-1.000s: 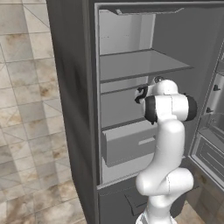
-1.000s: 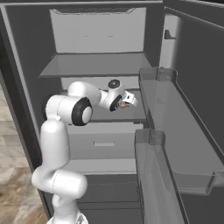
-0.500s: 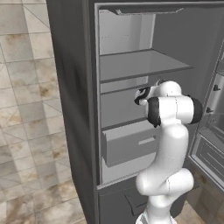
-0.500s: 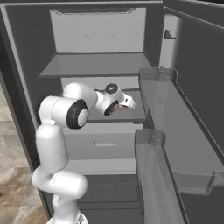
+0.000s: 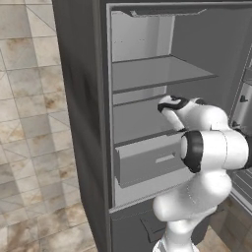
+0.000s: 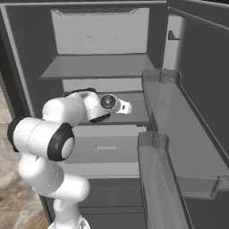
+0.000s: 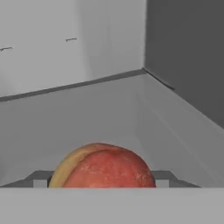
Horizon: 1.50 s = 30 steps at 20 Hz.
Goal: Open the fridge, remove the peach, squash, and shrimp, and place them on any counter.
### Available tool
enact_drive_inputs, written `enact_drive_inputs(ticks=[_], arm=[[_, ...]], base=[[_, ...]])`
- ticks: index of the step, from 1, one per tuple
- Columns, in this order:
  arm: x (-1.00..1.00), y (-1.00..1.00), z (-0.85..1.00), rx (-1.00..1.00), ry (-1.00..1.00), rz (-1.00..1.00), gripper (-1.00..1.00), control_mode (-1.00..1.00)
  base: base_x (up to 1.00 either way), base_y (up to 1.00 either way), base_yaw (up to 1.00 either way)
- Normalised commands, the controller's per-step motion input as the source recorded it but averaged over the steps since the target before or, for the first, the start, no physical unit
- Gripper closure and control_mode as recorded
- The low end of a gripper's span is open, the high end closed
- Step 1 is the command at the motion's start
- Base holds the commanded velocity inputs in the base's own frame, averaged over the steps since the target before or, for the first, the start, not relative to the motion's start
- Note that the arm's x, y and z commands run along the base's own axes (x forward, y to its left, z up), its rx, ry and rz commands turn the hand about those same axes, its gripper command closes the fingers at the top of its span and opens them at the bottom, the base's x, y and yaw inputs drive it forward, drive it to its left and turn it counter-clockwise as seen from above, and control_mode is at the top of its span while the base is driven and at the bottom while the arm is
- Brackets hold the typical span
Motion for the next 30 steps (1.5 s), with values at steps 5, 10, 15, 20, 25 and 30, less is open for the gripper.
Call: enact_drive_inputs(ticks=[5,10,15,20,25,30], arm=[[-1.00,-0.11,0.69,-0.02,0.00,0.23,1.00,-1.00],[-1.00,-0.04,0.98,-0.04,0.00,0.23,1.00,-1.00],[-1.00,0.00,1.00,-0.11,0.04,0.22,1.00,-1.00],[-1.00,0.00,1.00,-0.13,0.14,0.19,1.00,-1.00],[-1.00,0.00,0.97,-0.11,0.25,0.09,1.00,-1.00],[-0.83,0.02,0.97,-0.08,0.29,0.00,1.00,-1.00]], base=[[0.00,0.00,0.00],[0.00,0.00,0.00],[0.00,0.00,0.00],[0.00,0.00,0.00],[0.00,0.00,0.00],[0.00,0.00,0.00]])
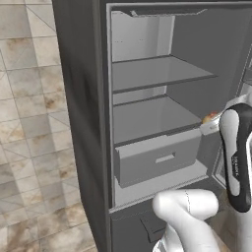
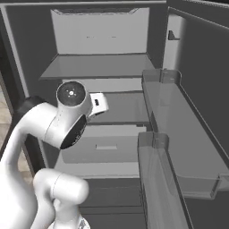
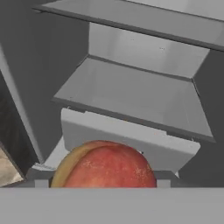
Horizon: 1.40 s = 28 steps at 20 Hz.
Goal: Open the fridge, remove the peach, squash, and shrimp, and place them on any counter.
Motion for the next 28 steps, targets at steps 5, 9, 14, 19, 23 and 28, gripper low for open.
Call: enact_drive_inputs(ticks=[5,9,14,19,23,28], arm=[[-0.79,0.36,0.17,-0.14,0.03,-0.04,1.00,-1.00],[-0.50,0.61,0.00,-0.13,-0.01,-0.01,1.00,-1.00],[-0.19,0.28,0.04,-0.06,0.00,0.00,1.00,-1.00],[-0.01,0.23,0.00,-0.04,0.00,0.00,1.00,-1.00],[0.00,0.09,0.00,-0.02,0.00,0.00,1.00,-1.00],[0.00,0.00,0.00,0.00,0.00,0.00,1.00,1.00]], base=[[0.00,0.00,0.00],[0.00,0.00,0.00],[0.00,0.00,0.00],[0.00,0.00,0.00],[0.00,0.00,0.00],[-0.69,0.00,0.00]])
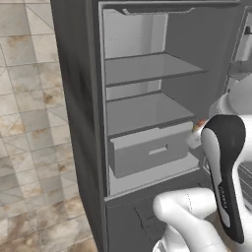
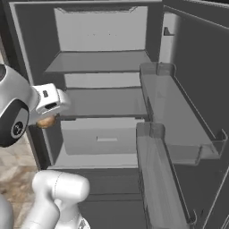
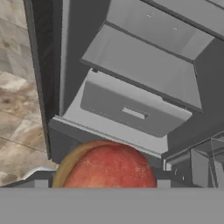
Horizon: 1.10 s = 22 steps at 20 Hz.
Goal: Open the fridge, remove the peach, squash, and shrimp, and place them on any counter.
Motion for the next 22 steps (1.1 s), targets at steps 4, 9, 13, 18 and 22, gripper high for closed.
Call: enact_drive_inputs(ticks=[4,9,13,18,22], arm=[[0.00,0.00,0.00,0.00,0.00,0.00,1.00,1.00],[0.00,0.00,0.00,0.00,0.00,0.00,1.00,1.00],[0.00,0.00,0.00,0.00,0.00,0.00,1.00,1.00],[0.00,0.00,0.00,0.00,0.00,0.00,1.00,1.00],[0.00,0.00,0.00,0.00,0.00,0.00,1.00,1.00]], base=[[-1.00,-0.12,0.00],[-1.00,-0.01,0.00],[-0.32,0.16,0.70],[0.00,0.00,1.00],[0.00,0.00,1.00]])
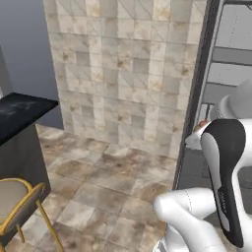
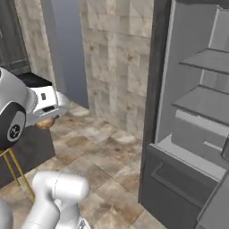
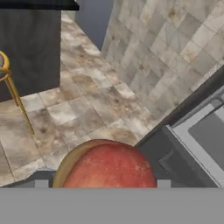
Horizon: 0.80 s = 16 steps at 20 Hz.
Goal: Open the fridge, remove the peach, squash, and shrimp, and place them on any counter.
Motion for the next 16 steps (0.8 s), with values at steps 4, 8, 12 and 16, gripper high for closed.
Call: enact_drive_inputs(ticks=[4,8,12,16], arm=[[0.00,0.00,0.00,0.00,0.00,0.00,1.00,1.00],[0.00,0.00,0.00,0.00,0.00,0.00,1.00,1.00],[0.00,0.00,0.00,0.00,0.00,0.00,1.00,1.00],[0.00,0.00,0.00,0.00,0.00,0.00,1.00,1.00]], base=[[0.00,0.00,1.00],[-0.06,0.00,1.00],[0.05,0.52,0.81],[0.81,0.76,0.16]])
